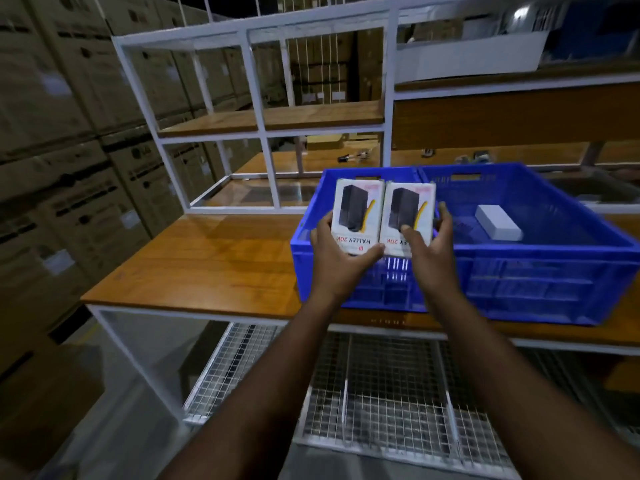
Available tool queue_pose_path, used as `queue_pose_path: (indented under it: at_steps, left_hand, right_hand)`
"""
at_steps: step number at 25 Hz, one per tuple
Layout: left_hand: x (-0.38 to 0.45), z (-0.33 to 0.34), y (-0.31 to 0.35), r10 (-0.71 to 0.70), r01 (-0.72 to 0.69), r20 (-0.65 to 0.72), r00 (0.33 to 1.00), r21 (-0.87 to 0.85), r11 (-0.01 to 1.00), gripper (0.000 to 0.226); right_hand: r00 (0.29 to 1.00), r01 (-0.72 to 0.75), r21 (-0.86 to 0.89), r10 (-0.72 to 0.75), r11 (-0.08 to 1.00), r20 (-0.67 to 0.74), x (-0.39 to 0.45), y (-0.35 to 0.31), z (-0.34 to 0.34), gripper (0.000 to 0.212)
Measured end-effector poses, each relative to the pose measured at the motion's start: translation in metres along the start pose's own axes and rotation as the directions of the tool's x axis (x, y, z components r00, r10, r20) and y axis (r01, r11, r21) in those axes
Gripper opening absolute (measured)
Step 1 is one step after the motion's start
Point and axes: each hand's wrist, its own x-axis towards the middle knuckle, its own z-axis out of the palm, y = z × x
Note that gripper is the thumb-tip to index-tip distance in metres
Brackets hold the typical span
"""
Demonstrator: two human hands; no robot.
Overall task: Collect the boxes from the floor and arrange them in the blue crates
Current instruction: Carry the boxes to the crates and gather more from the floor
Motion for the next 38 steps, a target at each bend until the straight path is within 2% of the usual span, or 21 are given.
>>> queue_pose_path:
  at_steps: [3,5,8,11,14,18,22,24,26,29,31,34,35,38]
  left_hand:
    - [0.049,0.031,0.005,-0.068,0.070,-0.045,0.997,0.039,0.997,0.087]
    - [0.076,0.048,0.002,-0.128,0.135,-0.112,0.986,0.062,0.989,0.091]
    - [0.104,0.072,-0.005,-0.257,0.266,-0.075,0.964,0.150,0.952,0.098]
    - [0.114,0.091,-0.012,-0.319,0.299,0.018,0.948,0.300,0.906,0.092]
    - [0.123,0.097,-0.019,-0.311,0.273,0.032,0.950,0.401,0.875,0.092]
    - [0.121,0.093,-0.023,-0.222,0.161,0.025,0.975,0.613,0.774,0.078]
    - [0.114,0.100,-0.025,-0.229,0.122,0.114,0.967,0.581,0.805,0.072]
    - [0.117,0.097,-0.024,-0.261,0.124,0.195,0.946,0.524,0.843,0.070]
    - [0.117,0.093,-0.022,-0.268,0.109,0.228,0.936,0.537,0.837,0.060]
    - [0.112,0.091,-0.021,-0.249,0.080,0.215,0.944,0.584,0.808,0.053]
    - [0.112,0.090,-0.022,-0.263,0.090,0.200,0.944,0.609,0.788,0.056]
    - [0.113,0.091,-0.024,-0.305,0.069,0.194,0.933,0.734,0.676,0.054]
    - [0.110,0.091,-0.024,-0.303,0.063,0.187,0.934,0.752,0.656,0.053]
    - [0.100,0.093,-0.030,-0.245,0.066,0.148,0.958,0.719,0.692,0.046]
  right_hand:
    - [0.995,0.039,-0.222,-0.058,0.974,-0.081,0.060,0.002,-0.002,0.068]
    - [0.991,0.048,-0.433,-0.096,0.900,-0.089,0.089,0.004,-0.004,0.066]
    - [0.988,0.124,-0.730,-0.153,0.672,0.027,0.117,0.019,-0.002,0.065]
    - [0.984,0.172,-0.852,-0.134,0.495,0.121,0.125,0.035,0.000,0.058]
    - [0.981,0.188,-0.897,-0.116,0.400,0.154,0.121,0.043,0.001,0.056]
    - [0.983,0.178,-0.906,-0.039,0.385,0.177,0.112,0.052,0.005,0.063]
    - [0.982,0.164,-0.885,0.017,0.436,0.190,0.115,0.054,0.005,0.064]
    - [0.984,0.166,-0.869,-0.021,0.467,0.177,0.116,0.056,0.003,0.057]
    - [0.980,0.199,-0.872,-0.085,0.448,0.180,0.113,0.058,0.003,0.054]
    - [0.968,0.249,-0.895,-0.132,0.369,0.215,0.111,0.057,0.005,0.061]
    - [0.959,0.282,-0.907,-0.124,0.313,0.256,0.110,0.056,0.005,0.049]
    - [0.928,0.371,-0.903,-0.132,0.217,0.349,0.109,0.059,0.004,0.033]
    - [0.926,0.375,-0.904,-0.128,0.207,0.355,0.110,0.061,0.004,0.034]
    - [0.931,0.363,-0.894,-0.147,0.263,0.334,0.112,0.067,0.004,0.036]
